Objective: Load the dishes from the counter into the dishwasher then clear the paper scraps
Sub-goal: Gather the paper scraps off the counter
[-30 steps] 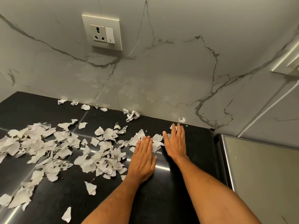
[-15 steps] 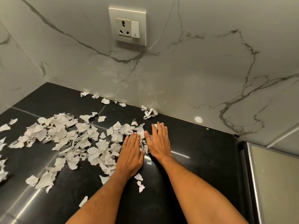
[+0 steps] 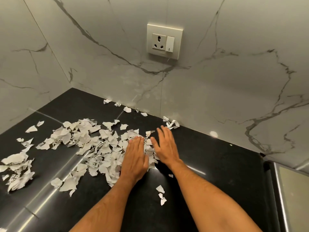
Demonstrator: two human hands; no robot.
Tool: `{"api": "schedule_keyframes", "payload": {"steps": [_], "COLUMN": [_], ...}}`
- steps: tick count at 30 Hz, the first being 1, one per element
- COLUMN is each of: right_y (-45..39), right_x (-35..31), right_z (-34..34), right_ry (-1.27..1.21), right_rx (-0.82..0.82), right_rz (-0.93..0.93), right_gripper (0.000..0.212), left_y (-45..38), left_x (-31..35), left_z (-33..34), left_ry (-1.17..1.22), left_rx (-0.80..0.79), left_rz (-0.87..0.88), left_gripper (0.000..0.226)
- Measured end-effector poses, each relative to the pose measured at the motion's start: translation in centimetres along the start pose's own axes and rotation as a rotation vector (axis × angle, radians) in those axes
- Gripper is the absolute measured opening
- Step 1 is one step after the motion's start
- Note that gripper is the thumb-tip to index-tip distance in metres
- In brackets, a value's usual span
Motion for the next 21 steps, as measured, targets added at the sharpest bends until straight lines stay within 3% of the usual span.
{"api": "schedule_keyframes", "payload": {"steps": [5,10,21], "right_y": [-4.3,-6.5,-1.5], "right_x": [3.8,4.9,-2.3], "right_z": [-1.8,-0.3,5.4], "right_ry": [0.065,-0.018,-0.08], "right_rx": [0.055,-0.034,-0.066], "right_rz": [0.085,0.16,0.013], "right_gripper": [0.076,0.066,0.081], "left_y": [-2.7,-3.1,-0.6], "left_x": [2.3,1.8,-2.4], "left_z": [1.7,4.1,0.0], "left_ry": [0.022,-0.055,-0.042], "left_rx": [-0.025,-0.122,-0.039], "left_rz": [0.058,0.059,-0.07], "left_gripper": [0.062,0.063,0.052]}}
Point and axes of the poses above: each hand's wrist, its own y-axis away from the middle knuckle, its own z-axis out of the palm, x = y × z, the point moved 3 cm from there along -y, towards the middle knuckle, and after that the axes turned 7 degrees about z, right-handed, at the moved point
